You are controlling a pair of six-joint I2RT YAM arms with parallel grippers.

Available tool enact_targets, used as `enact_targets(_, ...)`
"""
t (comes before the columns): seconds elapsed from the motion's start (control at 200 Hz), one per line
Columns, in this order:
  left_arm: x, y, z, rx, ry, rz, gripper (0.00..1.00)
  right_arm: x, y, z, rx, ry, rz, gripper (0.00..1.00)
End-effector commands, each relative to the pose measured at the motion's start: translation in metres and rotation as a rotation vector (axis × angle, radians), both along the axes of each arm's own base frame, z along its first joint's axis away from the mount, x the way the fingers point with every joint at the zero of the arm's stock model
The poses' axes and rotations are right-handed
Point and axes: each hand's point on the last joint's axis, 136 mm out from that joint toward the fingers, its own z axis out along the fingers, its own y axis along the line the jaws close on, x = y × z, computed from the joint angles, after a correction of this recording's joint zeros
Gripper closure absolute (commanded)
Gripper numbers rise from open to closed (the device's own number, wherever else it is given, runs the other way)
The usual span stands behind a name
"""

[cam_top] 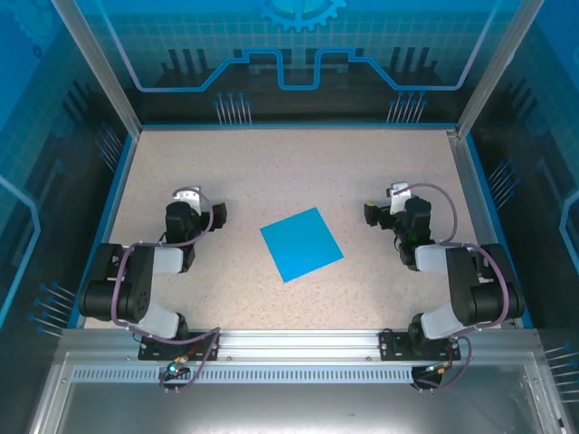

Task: Fold a paper plane with a square sheet of paper (pick it up from the middle)
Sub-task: Move the square sheet of paper to the center of the table.

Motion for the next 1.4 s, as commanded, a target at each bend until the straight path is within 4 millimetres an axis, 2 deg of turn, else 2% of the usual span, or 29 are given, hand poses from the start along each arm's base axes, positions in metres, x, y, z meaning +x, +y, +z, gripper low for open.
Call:
enact_targets(0.0, 0.009, -0.007, 0.012, 0.007, -0.037, -0.036, 0.02, 0.005, -0.004, 0.003, -0.005, -0.007, 0.0, 0.01)
enact_targets(0.845, 0.009, -0.006, 0.013, 0.009, -0.041, -0.031, 0.01, 0.004, -0.004, 0.004, -0.009, -0.013, 0.001, 0.01)
enact_targets(0.955, 0.006, 0.0, 0.023, 0.008, -0.04, 0.005, 0.01, 0.001, -0.007, 0.02, -0.031, -0.031, -0.041, 0.01)
enact_targets(1.085, -0.001, 0.005, 0.042, -0.02, -0.01, 0.048, 0.01, -0.006, -0.011, 0.05, -0.069, -0.014, -0.118, 0.01)
enact_targets(1.161, -0.007, 0.006, 0.052, -0.053, -0.003, 0.073, 0.02, -0.011, -0.002, 0.066, -0.03, 0.016, -0.118, 0.01)
enact_targets(1.276, -0.013, -0.001, 0.064, -0.111, 0.075, 0.082, 0.02, -0.022, 0.01, 0.07, 0.096, 0.156, -0.157, 0.0)
enact_targets(1.396, -0.016, -0.002, 0.067, -0.112, 0.154, 0.124, 0.01, -0.031, 0.041, 0.07, 0.143, 0.258, -0.146, 0.0)
